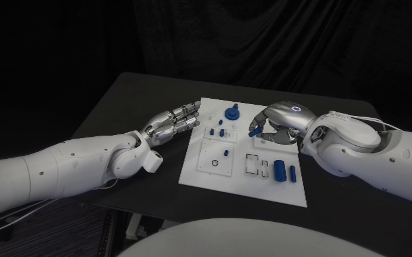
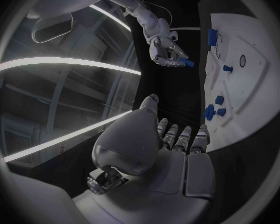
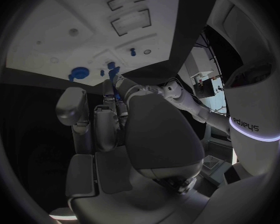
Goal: Assemble the parts on the task board
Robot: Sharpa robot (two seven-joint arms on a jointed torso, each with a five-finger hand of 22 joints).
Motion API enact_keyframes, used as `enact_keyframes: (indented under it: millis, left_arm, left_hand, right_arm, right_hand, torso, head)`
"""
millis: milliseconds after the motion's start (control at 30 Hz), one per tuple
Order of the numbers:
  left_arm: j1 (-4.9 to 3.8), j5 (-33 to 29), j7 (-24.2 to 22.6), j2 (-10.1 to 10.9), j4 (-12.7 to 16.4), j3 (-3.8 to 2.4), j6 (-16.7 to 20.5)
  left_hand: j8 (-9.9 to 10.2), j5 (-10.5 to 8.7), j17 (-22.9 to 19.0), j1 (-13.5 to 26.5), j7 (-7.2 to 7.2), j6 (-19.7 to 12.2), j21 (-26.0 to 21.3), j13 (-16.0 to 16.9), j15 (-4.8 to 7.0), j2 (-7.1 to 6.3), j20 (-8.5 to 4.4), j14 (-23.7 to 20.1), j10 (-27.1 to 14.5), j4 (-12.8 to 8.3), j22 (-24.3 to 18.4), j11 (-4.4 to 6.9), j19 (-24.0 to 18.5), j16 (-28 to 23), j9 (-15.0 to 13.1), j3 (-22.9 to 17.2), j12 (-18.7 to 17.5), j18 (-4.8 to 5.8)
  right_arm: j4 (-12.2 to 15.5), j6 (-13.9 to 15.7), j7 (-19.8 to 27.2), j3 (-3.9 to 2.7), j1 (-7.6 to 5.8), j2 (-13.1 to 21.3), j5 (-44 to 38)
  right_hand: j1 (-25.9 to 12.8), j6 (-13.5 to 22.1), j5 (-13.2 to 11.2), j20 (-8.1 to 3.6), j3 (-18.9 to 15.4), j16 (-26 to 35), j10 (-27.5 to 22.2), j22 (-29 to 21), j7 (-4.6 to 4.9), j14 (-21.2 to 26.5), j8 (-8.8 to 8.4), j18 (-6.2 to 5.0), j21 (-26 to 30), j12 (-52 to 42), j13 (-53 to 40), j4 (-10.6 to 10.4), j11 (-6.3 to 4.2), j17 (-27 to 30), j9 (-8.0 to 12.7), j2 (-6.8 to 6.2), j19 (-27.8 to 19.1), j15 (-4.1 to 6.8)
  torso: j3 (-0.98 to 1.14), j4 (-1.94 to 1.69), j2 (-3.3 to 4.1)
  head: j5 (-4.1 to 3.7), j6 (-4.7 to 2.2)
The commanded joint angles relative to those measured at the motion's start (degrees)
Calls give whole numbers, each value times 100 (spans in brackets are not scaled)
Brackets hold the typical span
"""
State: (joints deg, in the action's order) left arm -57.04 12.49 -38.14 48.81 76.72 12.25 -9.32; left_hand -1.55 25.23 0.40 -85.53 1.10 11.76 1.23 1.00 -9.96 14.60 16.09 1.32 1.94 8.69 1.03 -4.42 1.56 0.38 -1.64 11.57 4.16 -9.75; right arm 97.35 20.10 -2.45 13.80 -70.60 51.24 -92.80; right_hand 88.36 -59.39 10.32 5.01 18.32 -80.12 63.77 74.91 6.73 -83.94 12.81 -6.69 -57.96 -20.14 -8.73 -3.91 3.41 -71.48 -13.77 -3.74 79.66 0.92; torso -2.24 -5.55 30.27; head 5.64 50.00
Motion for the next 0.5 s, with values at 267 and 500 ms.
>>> enact_keyframes:
  millis: [267,500]
  left_arm:
    - [10,-36,-93,54,49,-6,37]
    - [18,-36,-183,47,49,-6,148]
  left_hand:
    - [-20,-9,-6,37,-44,8,-86,2,-1,6,-85,-33,-3,-36,-64,-35,-153,13,-7,-24,37,37]
    - [-25,-4,-35,56,-74,46,-33,6,288,-11,-466,-120,9,-35,-17,-87,-95,-32,-12,1,59,115]
  right_arm:
    - [263,-371,-117,25,293,-494,-1025]
    - [-107,-470,-119,24,521,-982,-1219]
  right_hand:
    - [-78,-66,51,-6,64,19,8,736,33,-81,20,82,31,110,14,41,-8,3,-400,-8,-18,6]
    - [-94,-64,68,-6,68,24,22,732,35,-81,12,78,48,137,17,44,-6,9,-414,-29,-24,6]
  torso:
    - [-4,1,3]
    - [-1,15,9]
  head:
    - [83,0]
    - [163,0]
